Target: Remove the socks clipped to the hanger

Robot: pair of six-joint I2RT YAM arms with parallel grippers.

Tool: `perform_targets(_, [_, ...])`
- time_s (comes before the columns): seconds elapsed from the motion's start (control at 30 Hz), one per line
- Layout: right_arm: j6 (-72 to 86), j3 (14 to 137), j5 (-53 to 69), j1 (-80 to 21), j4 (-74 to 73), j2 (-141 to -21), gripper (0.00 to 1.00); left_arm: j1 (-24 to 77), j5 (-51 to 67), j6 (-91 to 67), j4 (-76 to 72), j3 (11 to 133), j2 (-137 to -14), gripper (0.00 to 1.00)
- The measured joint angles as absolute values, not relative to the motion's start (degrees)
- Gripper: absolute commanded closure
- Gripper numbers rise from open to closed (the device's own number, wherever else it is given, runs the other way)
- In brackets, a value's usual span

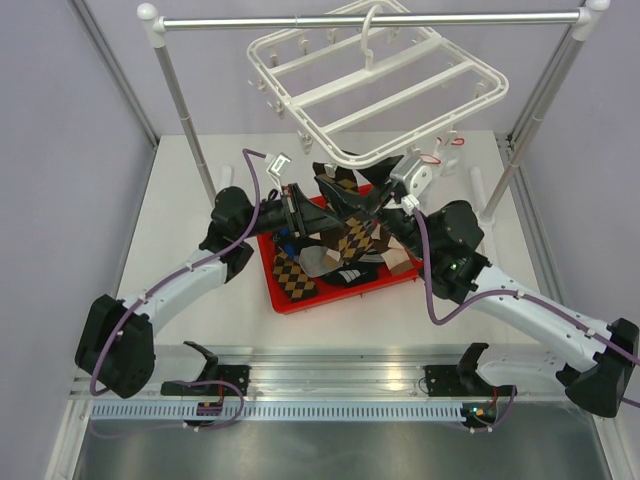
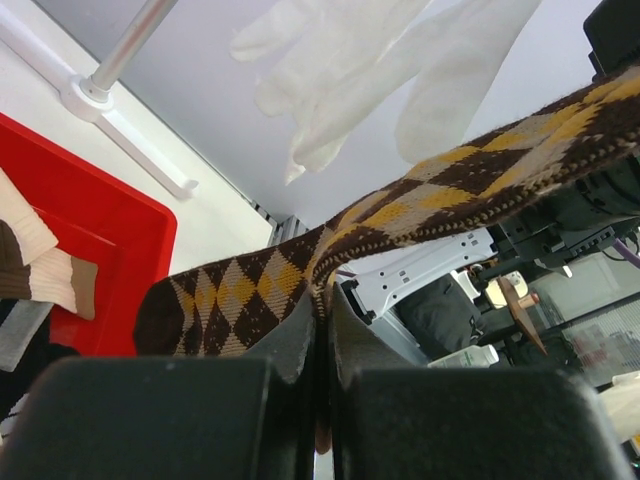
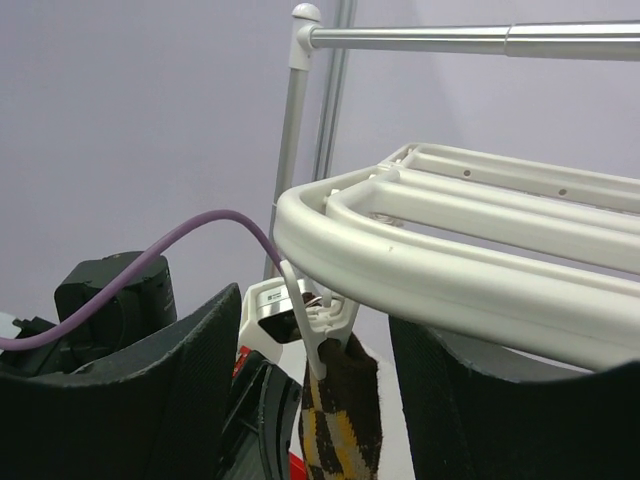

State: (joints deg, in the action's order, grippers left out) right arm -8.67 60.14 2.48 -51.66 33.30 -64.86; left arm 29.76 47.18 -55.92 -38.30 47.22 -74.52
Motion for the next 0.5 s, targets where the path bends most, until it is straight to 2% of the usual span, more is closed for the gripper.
perform_targets(0.3, [-8.3,60.1,0.8,-51.8,36.8,-65.6,0.43,30.0,47.3,-55.9,-38.3,47.3,-75.3,0.98])
perform_targets(0.5, [-7.6,60.1,-0.5,-51.9,38.0,-66.1,0.53,30.1,47.3,-56.0,-38.5,47.3,-75.4,0.98])
